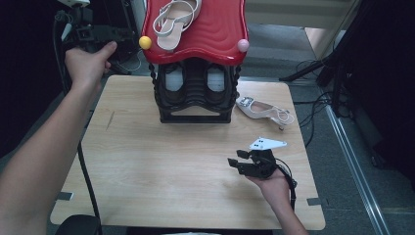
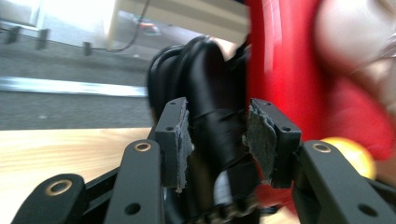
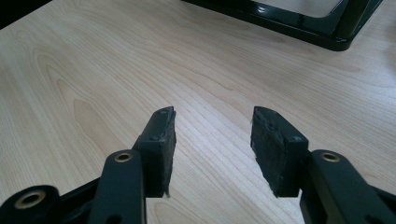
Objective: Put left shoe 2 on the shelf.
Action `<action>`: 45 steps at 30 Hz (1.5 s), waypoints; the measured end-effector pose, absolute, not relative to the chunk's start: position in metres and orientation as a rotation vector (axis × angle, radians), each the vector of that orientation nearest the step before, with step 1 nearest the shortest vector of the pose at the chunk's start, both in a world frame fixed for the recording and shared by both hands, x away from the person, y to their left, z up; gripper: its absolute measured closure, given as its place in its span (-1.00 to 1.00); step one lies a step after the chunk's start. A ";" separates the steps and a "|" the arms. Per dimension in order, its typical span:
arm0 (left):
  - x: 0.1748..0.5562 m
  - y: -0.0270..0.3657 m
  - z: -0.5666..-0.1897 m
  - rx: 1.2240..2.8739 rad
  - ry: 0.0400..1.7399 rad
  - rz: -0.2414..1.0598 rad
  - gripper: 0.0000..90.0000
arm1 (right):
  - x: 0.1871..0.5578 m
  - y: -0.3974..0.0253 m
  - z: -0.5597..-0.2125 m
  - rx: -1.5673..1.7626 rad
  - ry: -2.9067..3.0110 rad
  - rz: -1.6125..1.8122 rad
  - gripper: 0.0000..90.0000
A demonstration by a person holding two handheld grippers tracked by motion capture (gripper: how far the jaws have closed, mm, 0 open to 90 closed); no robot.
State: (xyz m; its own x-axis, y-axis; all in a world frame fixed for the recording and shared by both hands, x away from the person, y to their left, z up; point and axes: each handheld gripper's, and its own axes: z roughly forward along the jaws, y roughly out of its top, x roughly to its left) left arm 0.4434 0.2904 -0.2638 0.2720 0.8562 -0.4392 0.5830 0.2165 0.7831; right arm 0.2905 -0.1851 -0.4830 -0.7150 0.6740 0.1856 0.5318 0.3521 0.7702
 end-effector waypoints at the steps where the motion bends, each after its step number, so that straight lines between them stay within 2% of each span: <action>1: 0.444 0.293 -0.273 1.467 1.432 0.293 0.29 | 0.290 -0.185 -0.483 1.100 2.444 1.295 0.14; 22: 0.417 0.289 -0.353 1.529 1.443 0.254 0.25 | 0.291 -0.187 -0.483 1.109 2.439 1.295 0.13; 27: 0.406 0.290 -0.376 1.528 1.452 0.208 0.22 | 0.291 -0.186 -0.484 1.113 2.445 1.290 0.13; 45: 0.374 0.282 -0.432 1.572 1.457 0.193 0.18 | 0.293 -0.189 -0.484 1.119 2.439 1.292 0.13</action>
